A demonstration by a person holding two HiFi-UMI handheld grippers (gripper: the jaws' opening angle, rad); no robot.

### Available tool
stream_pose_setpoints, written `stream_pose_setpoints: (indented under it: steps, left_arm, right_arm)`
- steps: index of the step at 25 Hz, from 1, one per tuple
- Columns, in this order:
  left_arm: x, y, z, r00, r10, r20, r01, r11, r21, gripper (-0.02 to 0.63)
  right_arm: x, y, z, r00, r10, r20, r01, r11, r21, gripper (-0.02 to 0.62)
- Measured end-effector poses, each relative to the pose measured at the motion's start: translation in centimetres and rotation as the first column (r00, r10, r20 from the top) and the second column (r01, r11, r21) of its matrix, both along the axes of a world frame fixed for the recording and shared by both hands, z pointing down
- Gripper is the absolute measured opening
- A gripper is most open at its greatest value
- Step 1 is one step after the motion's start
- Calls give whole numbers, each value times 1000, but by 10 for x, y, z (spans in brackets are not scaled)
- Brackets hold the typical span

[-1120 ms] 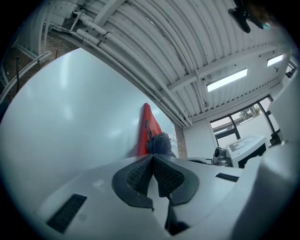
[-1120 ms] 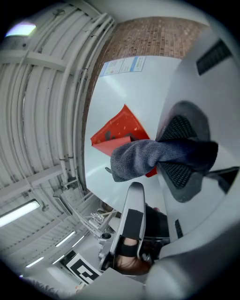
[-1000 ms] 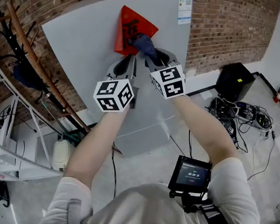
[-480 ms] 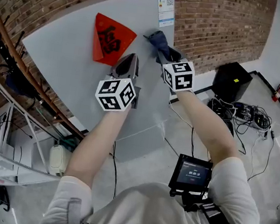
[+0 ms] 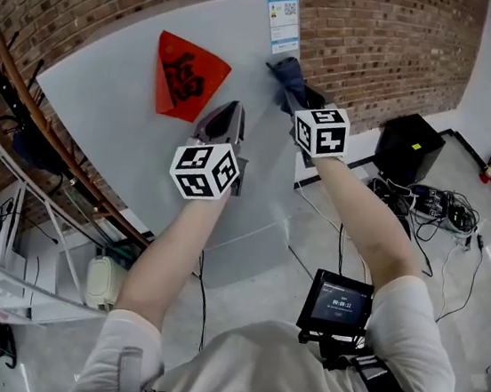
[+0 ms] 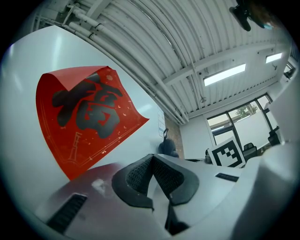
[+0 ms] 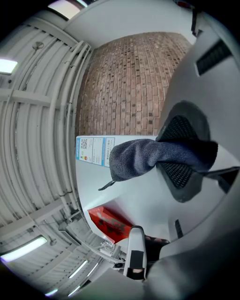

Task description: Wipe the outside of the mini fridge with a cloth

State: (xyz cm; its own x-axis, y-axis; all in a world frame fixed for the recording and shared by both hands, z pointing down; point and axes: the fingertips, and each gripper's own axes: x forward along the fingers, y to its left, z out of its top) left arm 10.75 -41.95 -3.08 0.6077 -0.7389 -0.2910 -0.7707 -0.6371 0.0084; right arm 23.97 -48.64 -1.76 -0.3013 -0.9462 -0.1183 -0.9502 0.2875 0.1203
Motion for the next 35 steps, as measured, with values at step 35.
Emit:
stream_pose_setpoints:
  steps: [35]
  left_arm:
    - [-361, 72, 104, 934, -358, 16, 356, 920, -164, 3]
  right_arm:
    - [-444, 113, 87, 878, -467, -108, 461, 884, -72, 110]
